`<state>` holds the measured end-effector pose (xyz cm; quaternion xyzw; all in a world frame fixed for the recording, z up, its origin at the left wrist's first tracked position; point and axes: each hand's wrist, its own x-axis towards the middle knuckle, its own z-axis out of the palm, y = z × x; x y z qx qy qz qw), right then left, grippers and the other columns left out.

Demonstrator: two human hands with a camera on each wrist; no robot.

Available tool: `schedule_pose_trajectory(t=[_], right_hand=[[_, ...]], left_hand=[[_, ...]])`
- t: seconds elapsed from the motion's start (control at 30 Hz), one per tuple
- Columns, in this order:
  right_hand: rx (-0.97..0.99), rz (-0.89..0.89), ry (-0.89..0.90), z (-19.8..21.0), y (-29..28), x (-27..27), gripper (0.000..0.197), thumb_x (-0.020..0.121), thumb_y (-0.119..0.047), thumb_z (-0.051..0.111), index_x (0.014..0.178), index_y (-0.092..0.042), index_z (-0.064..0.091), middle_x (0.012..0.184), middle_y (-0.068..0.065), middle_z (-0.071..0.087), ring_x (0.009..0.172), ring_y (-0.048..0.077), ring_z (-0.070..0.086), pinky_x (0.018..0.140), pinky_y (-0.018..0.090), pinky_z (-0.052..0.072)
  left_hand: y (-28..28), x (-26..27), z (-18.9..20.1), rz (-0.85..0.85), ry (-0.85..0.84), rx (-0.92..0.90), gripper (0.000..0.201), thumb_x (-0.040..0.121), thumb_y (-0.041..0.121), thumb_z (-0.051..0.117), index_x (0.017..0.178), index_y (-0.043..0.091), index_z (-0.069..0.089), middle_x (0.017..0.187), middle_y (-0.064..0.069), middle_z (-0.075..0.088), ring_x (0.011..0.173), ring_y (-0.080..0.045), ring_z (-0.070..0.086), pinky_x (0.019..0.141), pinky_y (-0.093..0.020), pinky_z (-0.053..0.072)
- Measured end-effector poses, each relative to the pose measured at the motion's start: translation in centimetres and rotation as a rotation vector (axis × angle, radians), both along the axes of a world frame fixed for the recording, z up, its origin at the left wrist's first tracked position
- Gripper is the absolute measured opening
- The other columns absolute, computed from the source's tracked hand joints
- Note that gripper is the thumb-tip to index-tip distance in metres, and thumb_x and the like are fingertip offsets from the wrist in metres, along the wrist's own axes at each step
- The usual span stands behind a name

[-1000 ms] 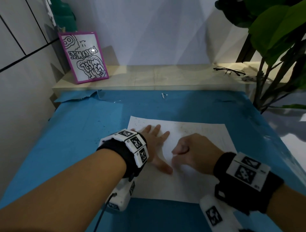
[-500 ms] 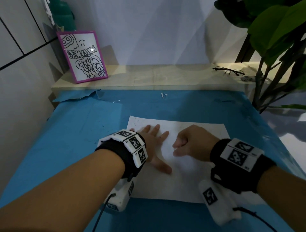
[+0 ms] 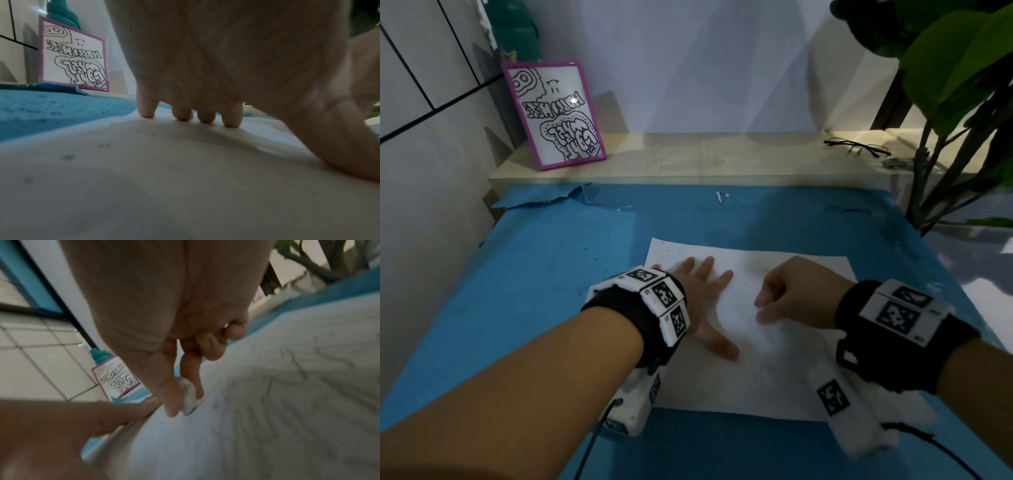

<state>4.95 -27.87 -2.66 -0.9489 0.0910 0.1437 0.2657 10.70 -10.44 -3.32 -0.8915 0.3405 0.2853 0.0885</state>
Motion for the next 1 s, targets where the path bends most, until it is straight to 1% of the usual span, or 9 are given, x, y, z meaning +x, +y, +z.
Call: schedule_pose_trajectory(t=[0.17,0.3,0.4,0.47,0.6,0.7,0.8,0.87,1.0], right_hand=[[-0.04,-0.078,-0.088,0.2,-0.8,0.4,0.017,0.072,-0.024,0.078,0.067,-0.027,0.063,0.08,-0.008,0.065,0.08,0.011,0.061,0.072,0.023,0.047],[-0.043,0.006,0.034,0.5,-0.5,0.3,0.01,0.072,-0.025,0.078,0.073,-0.025,0.069,0.083,-0.008,0.068,0.078,0.008,0.061,0.07,0.021,0.047],[-0.025,-0.155,-0.155,-0.1,-1.8,1.2,0.01,0.075,-0.024,0.076,0.082,-0.019,0.07,0.074,-0.008,0.061,0.07,0.008,0.056,0.062,0.019,0.041],[0.193,-0.347,-0.276,-1.3,-2.1,1.3,0.008,0.077,-0.022,0.074,0.079,-0.019,0.067,0.072,-0.006,0.06,0.061,0.006,0.051,0.051,0.016,0.038],[0.681,-0.758,-0.382,-4.1,-3.5,0.0,0.005,0.082,-0.017,0.07,0.08,-0.014,0.066,0.068,0.003,0.061,0.052,0.014,0.052,0.054,0.027,0.045],[1.03,-0.822,-0.445,-4.6,-4.3,-0.5,0.009,0.089,-0.008,0.059,0.08,-0.007,0.06,0.057,0.004,0.052,0.044,0.013,0.051,0.047,0.024,0.046],[1.09,-0.81,-0.453,-4.5,-4.3,-0.7,0.007,0.09,-0.006,0.057,0.084,-0.007,0.06,0.054,0.004,0.052,0.046,0.015,0.05,0.051,0.026,0.046],[1.071,-0.801,-0.444,-4.4,-4.0,-0.7,0.003,0.089,-0.005,0.059,0.088,-0.008,0.061,0.055,0.004,0.054,0.045,0.014,0.052,0.048,0.024,0.049],[1.067,-0.788,-0.441,-4.6,-4.1,-0.5,0.004,0.087,-0.004,0.061,0.09,-0.007,0.063,0.059,0.005,0.056,0.042,0.011,0.055,0.042,0.02,0.048]], left_hand=[[0.0,0.1,-0.1,-0.004,0.009,0.004,0.122,0.063,0.08,0.06,0.147,0.038,-0.02,0.156,0.004,-0.027,0.145,-0.023,-0.019,0.112,-0.059,-0.002],[0.1,0.1,-0.1,-0.005,0.005,0.002,0.123,0.062,0.08,0.06,0.146,0.038,-0.02,0.156,0.004,-0.027,0.145,-0.022,-0.019,0.112,-0.06,-0.002],[-0.1,0.1,0.2,-0.014,0.02,0.02,0.123,0.063,0.08,0.06,0.146,0.038,-0.021,0.155,0.005,-0.028,0.144,-0.022,-0.02,0.112,-0.06,-0.002],[0.0,0.1,0.5,-0.01,0.031,0.028,0.122,0.064,0.079,0.06,0.146,0.037,-0.021,0.155,0.005,-0.028,0.144,-0.022,-0.021,0.113,-0.059,-0.002],[-0.7,-1.0,0.7,-0.088,-0.035,0.004,0.115,0.074,0.074,0.055,0.151,0.023,-0.014,0.156,0.001,-0.025,0.145,-0.024,-0.019,0.116,-0.054,0.0],[-2.5,-4.5,0.3,-0.35,-0.035,-0.099,0.093,0.089,0.068,0.037,0.151,0.02,-0.013,0.156,0.003,-0.026,0.145,-0.018,-0.019,0.115,-0.05,-0.006],[-3.5,-6.3,-0.5,-0.468,0.107,-0.108,0.078,0.095,0.062,0.03,0.151,0.029,-0.013,0.157,0.008,-0.022,0.144,-0.01,-0.016,0.117,-0.046,-0.006],[-3.2,-3.4,-1.3,-0.377,-0.04,-0.006,0.075,0.094,0.064,0.025,0.151,0.03,-0.011,0.158,0.006,-0.018,0.146,-0.016,-0.013,0.117,-0.05,-0.002],[-3.0,2.2,-0.2,0.127,-0.233,0.009,0.08,0.092,0.066,0.03,0.152,0.023,0.001,0.16,0.001,-0.011,0.147,-0.02,-0.008,0.116,-0.05,0.002]])
